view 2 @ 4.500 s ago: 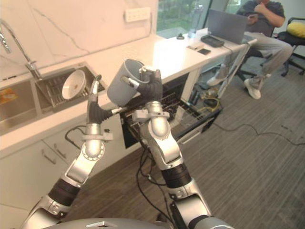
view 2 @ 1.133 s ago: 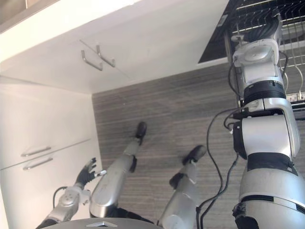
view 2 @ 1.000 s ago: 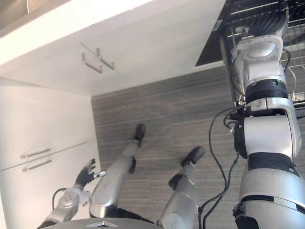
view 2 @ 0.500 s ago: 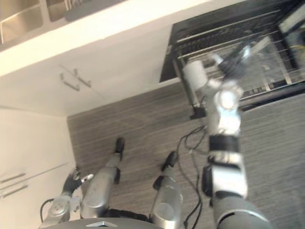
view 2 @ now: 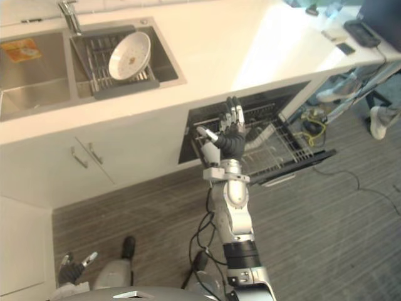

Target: Walk over to the sink, pick up the cup, carry it to the dishwasher, place the cup inside the dishwasher, then close the dishwasher door

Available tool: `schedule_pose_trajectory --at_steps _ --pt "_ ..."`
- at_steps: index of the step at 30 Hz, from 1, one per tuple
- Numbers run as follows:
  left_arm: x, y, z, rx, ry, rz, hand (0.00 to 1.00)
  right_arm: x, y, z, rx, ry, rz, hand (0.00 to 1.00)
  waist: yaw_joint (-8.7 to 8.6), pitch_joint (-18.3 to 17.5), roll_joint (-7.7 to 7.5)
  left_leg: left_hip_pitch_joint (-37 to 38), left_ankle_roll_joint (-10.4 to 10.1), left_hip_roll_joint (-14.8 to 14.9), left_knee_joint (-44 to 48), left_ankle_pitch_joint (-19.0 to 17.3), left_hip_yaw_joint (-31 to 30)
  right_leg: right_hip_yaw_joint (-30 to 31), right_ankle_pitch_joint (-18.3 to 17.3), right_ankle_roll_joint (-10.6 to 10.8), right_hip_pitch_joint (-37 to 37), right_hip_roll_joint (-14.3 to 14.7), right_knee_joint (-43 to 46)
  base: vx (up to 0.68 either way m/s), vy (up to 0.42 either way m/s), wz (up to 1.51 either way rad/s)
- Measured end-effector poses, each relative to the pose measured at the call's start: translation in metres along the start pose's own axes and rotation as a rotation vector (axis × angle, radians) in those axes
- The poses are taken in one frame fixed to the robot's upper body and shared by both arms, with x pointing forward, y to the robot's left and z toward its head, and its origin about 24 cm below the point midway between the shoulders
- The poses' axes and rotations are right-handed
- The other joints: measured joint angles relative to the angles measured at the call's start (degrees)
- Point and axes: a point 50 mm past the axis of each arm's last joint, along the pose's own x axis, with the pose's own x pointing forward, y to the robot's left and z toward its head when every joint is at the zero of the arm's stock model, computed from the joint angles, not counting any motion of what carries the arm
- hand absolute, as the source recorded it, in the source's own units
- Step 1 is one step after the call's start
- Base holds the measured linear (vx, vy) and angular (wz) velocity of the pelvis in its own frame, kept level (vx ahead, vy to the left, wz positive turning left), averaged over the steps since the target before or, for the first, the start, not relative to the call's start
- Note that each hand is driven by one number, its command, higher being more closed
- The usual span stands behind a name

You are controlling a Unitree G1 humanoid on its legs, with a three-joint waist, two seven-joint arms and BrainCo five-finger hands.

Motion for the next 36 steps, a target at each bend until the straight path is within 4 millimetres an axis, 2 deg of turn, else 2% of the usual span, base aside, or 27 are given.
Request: schedule_pose_trajectory --at_steps 8,13,15,17,18,19,20,21,22,23,24,26,29,31,32,33,34,36 --pt "-0.002 0.002 -0.008 -0.071 0.042 0.018 0.0 -0.003 0.004 -0.004 0.019 0.024 0.024 0.0 0.37 -2.06 -0.55 1.94 0.15 -0.12 0.03 -0.63 0.62 0.64 -0.21 0.24 1.66 -0.08 0.01 0.02 0.002 -0.03" --pt "-0.003 0.006 -0.016 -0.066 0.074 -0.027 0.0 -0.003 0.007 -0.007 0.02 0.046 0.028 0.0 1.05 -2.67 -0.87 2.04 0.18 -0.67 3.13 -3.14 0.13 0.55 -1.96 1.07 3.26 -1.0 1.27 0.01 0.018 0.05" --pt "-0.005 0.011 -0.022 -0.056 0.096 -0.039 0.0 -0.003 0.005 -0.006 0.018 0.043 0.002 0.0 1.01 -2.84 -1.14 1.78 0.35 -1.77 6.54 -5.51 -0.85 -0.07 -6.55 1.2 2.29 -3.29 7.92 0.01 0.064 0.22" --pt "-0.006 0.018 -0.024 -0.03 0.1 -0.036 0.0 -0.002 0.001 -0.003 0.019 0.028 -0.037 0.0 1.01 -3.43 -2.35 -0.01 1.07 -3.49 11.86 -8.13 -1.08 -0.74 -9.86 0.6 -0.05 -6.61 14.1 0.06 0.109 0.31" --pt "-0.006 0.018 -0.026 -0.01 0.108 -0.041 0.0 -0.001 -0.001 0.002 0.019 0.006 -0.057 0.0 0.84 -3.34 -2.36 -2.55 1.89 -4.11 17.68 -11.38 -1.76 -0.88 -12.06 -4.21 -0.52 -7.55 17.33 0.08 0.132 0.35" --pt "-0.008 0.018 -0.028 -0.004 0.118 -0.044 0.0 0.0 -0.002 0.004 0.018 -0.007 -0.07 0.0 0.74 -3.24 -1.85 -3.61 2.51 -4.17 19.82 -12.95 -2.22 -0.12 -13.26 -8.21 -0.56 -7.28 18.95 0.08 0.176 0.26" --pt "-0.012 0.023 -0.036 0.008 0.144 -0.036 0.0 -0.001 -0.003 0.008 0.024 -0.03 -0.083 0.0 0.6 -3.2 -1.55 -3.58 3.62 -4.96 21.85 -14.91 -2.98 3.03 -13.98 -14.67 -0.95 -6.93 22.19 0.07 0.232 0.41" --pt "-0.013 0.025 -0.039 0.02 0.164 -0.032 0.0 -0.004 -0.005 0.011 0.02 -0.043 -0.088 0.0 -0.67 -3.01 -1.52 -3.06 4.76 -5.73 21.82 -15.15 -5.1 8.16 -10.38 -17.24 -3.32 -6.95 28.29 0.08 0.242 0.62" --pt "-0.013 0.025 -0.04 0.022 0.17 -0.031 0.0 -0.006 -0.006 0.013 0.019 -0.052 -0.094 0.0 -1.42 -2.56 -0.5 -3.03 5.17 -5.65 21.59 -15.01 -6.45 10.31 -10.17 -16.33 -5.44 -6.4 31.19 0.16 0.174 0.94" --pt "-0.009 0.025 -0.035 0.023 0.161 -0.027 0.0 -0.008 -0.008 0.013 0.018 -0.055 -0.105 0.0 -2.27 -2.64 -0.56 -2.47 5.51 -4.6 21.23 -14.99 -9.29 13.93 -14.07 -9.77 -7.1 -2.43 31.57 0.19 0.097 0.81" --pt "-0.006 0.027 -0.031 0.039 0.16 -0.024 0.0 -0.007 -0.008 0.013 0.018 -0.055 -0.106 0.0 -2.05 -2.86 -1.19 -1.84 5.99 -4.43 20.0 -14.66 -10.22 16.45 -16.05 -8.25 -8.5 1.15 28.68 0.23 0.073 0.67" --pt "-0.003 0.026 -0.027 0.074 0.153 -0.035 0.0 -0.006 -0.009 0.019 0.019 -0.079 -0.108 0.0 -1.96 -2.96 -1.64 -0.74 6.46 -5.36 18.78 -14.64 -10.78 18.13 -16.27 -7.43 -10.08 3.94 25.11 0.16 0.058 0.36" --pt "0.002 0.018 -0.019 0.109 0.128 -0.06 0.0 -0.004 -0.02 0.03 0.002 -0.122 -0.13 0.0 -3.49 -2.86 -1.35 1.41 7.72 -7.98 17.77 -15.35 -13.02 22.48 -14.57 -6.25 -13.53 6.04 22.58 0.07 -0.056 0.62" --pt "0.007 0.018 -0.01 0.128 0.101 -0.062 0.0 -0.003 -0.031 0.042 -0.019 -0.162 -0.149 0.0 -5.02 -3.59 -2.17 1.98 7.25 -10.06 18.75 -17.49 -16.16 24.85 -10.61 -6.36 -13.31 5.83 19.04 0.12 -0.191 0.89" --pt "0.008 0.018 -0.009 0.128 0.099 -0.062 0.0 -0.002 -0.032 0.046 -0.026 -0.177 -0.15 0.0 -5.44 -4.05 -2.16 1.87 6.84 -10.21 19.42 -18.22 -17.02 24.82 -8.51 -4.85 -12.87 5.9 19.09 0.27 -0.236 0.76" --pt "0.008 0.014 -0.008 0.118 0.098 -0.066 0.0 -0.001 -0.037 0.051 -0.054 -0.189 -0.141 0.0 -5.57 -5.41 -0.25 1.5 6.07 -8.44 20.2 -19.35 -17.63 23.25 -9.46 -5.29 -12.52 7.28 18.86 0.36 -0.239 0.38" --pt "0.006 0.008 -0.01 0.107 0.104 -0.078 0.0 0.002 -0.038 0.054 -0.071 -0.197 -0.126 0.0 -5.12 -6.81 1.85 0.89 6.22 -6.62 20.71 -20.14 -17.8 22.54 -9.49 -5.72 -12.44 9.0 17.44 0.38 -0.228 0.17" --pt "0.005 0.002 -0.013 0.097 0.122 -0.088 0.0 0.004 -0.038 0.055 -0.076 -0.187 -0.117 0.0 -5.22 -7.23 3.46 0.63 6.11 -4.93 21.93 -20.1 -17.34 21.12 -8.92 -6.52 -10.48 10.56 14.8 0.35 -0.159 0.11"
